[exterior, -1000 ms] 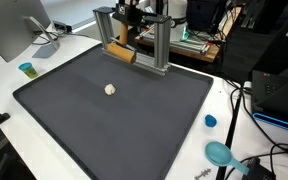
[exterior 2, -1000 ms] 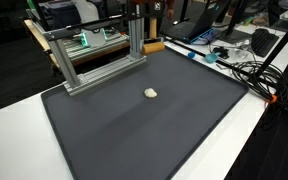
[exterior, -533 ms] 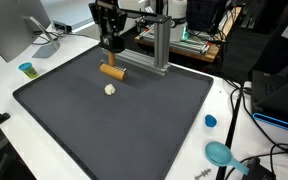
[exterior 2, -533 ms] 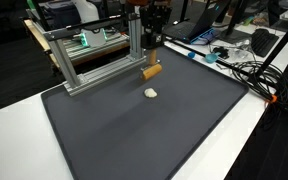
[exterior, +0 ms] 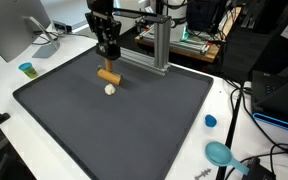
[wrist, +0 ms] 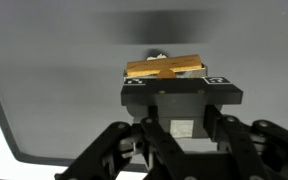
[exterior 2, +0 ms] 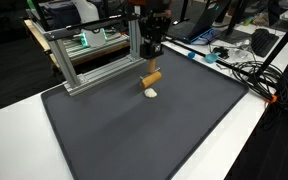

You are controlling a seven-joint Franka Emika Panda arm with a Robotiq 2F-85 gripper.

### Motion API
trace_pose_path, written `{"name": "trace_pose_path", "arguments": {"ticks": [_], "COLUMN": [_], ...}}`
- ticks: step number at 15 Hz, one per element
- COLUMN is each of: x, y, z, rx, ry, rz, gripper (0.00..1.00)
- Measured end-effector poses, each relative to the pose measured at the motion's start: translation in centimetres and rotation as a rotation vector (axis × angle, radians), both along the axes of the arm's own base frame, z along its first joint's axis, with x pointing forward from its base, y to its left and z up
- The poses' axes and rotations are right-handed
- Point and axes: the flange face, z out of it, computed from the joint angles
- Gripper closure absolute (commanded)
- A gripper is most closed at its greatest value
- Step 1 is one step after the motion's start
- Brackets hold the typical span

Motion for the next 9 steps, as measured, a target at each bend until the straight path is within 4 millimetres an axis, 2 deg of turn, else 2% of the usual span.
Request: {"name": "trace_pose_path", "arguments": {"ticks": [5, 9], "x": [0.9, 1.2], "y": [-2.2, -2.5], "z": [-3.4, -3.4], "rx": [0.025, 0.056], "ry": [-0.003, -0.014], "rz": [-0.051, -0.077], "gripper": [0.79, 0.79]}}
